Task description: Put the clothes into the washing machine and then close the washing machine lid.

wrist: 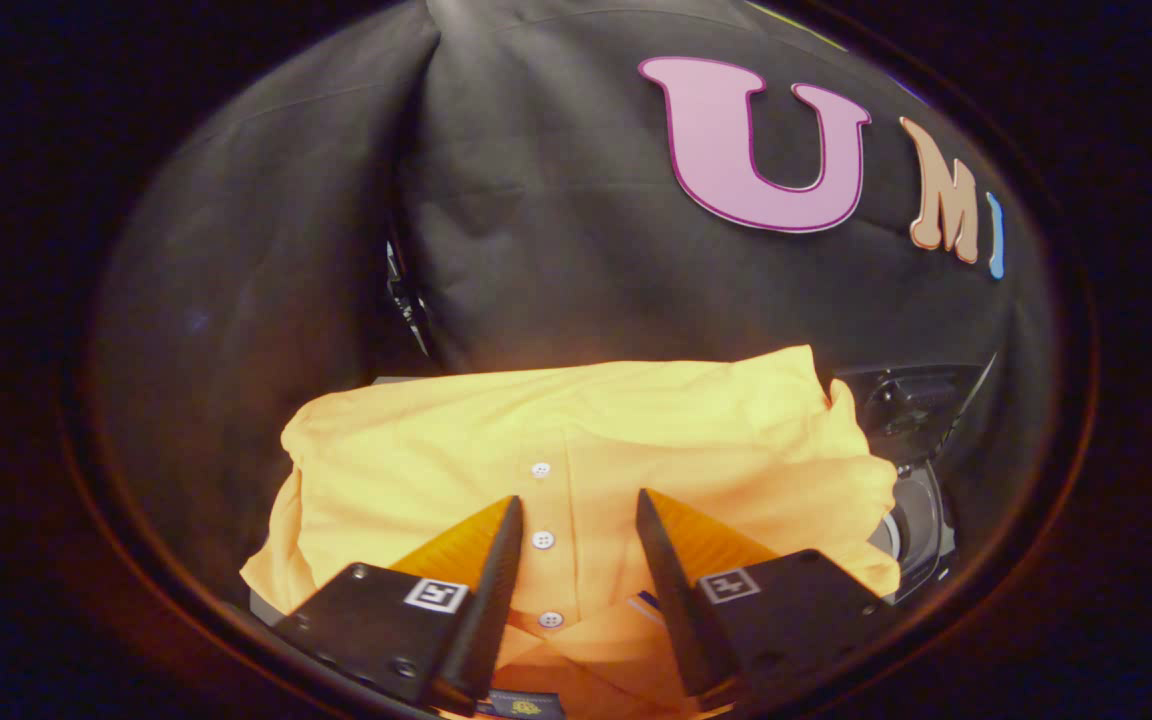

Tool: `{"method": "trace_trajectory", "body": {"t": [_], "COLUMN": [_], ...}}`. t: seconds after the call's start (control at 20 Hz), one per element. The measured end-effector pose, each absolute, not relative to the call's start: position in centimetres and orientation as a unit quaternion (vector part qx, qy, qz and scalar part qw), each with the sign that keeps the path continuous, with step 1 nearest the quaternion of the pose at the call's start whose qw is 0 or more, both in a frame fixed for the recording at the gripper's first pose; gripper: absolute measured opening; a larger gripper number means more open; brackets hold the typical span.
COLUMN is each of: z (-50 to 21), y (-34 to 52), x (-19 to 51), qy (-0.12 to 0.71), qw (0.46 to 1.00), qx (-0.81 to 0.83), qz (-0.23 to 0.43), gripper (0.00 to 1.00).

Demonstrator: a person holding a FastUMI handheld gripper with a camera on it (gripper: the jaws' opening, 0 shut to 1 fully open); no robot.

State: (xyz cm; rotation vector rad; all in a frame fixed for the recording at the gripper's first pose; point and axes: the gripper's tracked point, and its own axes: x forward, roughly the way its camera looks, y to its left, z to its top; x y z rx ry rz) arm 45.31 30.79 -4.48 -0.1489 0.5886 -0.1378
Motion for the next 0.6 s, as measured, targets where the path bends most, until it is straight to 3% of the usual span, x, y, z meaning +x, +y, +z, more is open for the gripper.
{"method": "trace_trajectory", "body": {"t": [0.05,0.2,0.35,0.6], "z": [-4.5,-4.3,-3.7,4.7], "y": [30.6,29.6,28.9,27.8], "x": [45.1,44.0,41.8,40.3], "qy": [0.295,0.303,0.309,0.202], "qw": [0.950,0.950,0.949,0.976], "qx": [-0.078,-0.062,-0.051,0.038], "qz": [-0.060,-0.032,0.026,0.073], "gripper": [0.61,0.08,0.04,0.01]}}
